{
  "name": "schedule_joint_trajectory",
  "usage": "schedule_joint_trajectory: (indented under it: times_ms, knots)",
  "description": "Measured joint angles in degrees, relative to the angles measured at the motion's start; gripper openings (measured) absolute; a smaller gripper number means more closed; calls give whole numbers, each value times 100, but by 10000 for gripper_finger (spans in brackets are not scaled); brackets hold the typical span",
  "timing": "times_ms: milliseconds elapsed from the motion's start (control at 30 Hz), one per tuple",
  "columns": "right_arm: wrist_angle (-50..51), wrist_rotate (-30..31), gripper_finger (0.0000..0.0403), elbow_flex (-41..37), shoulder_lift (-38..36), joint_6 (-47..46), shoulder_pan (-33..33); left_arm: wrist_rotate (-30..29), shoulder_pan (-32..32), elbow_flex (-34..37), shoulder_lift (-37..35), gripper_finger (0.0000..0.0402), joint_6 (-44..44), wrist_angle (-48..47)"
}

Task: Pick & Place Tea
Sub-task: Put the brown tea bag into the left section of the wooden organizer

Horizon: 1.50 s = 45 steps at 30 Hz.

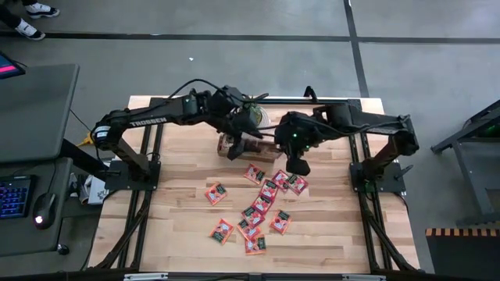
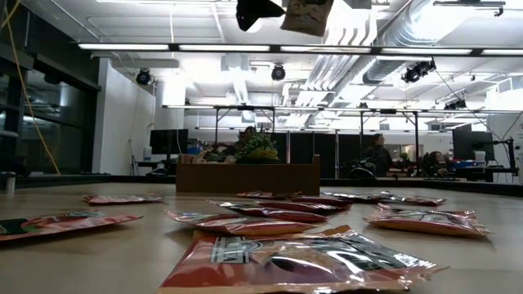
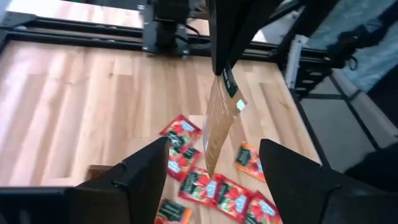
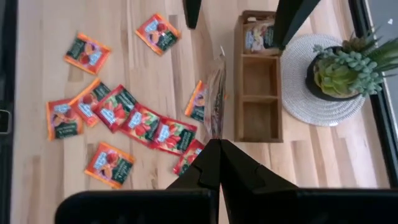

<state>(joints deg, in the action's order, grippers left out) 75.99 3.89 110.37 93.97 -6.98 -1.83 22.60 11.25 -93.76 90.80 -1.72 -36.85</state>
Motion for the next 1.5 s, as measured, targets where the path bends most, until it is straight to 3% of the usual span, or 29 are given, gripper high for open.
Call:
schedule_joint_trajectory:
  times_ms: [700, 1200, 1500]
  knots:
    - [-322, 28, 0, -4, 0, 173, 129, 67, -52, -9, 83, 253, 201, 732]
    - [-455, 2, 0, -4, -2, 236, 157, -128, -50, -9, 83, 252, 206, 672]
    - [-474, 3, 0, -7, -2, 253, 157, -178, -49, -8, 83, 186, 208, 671]
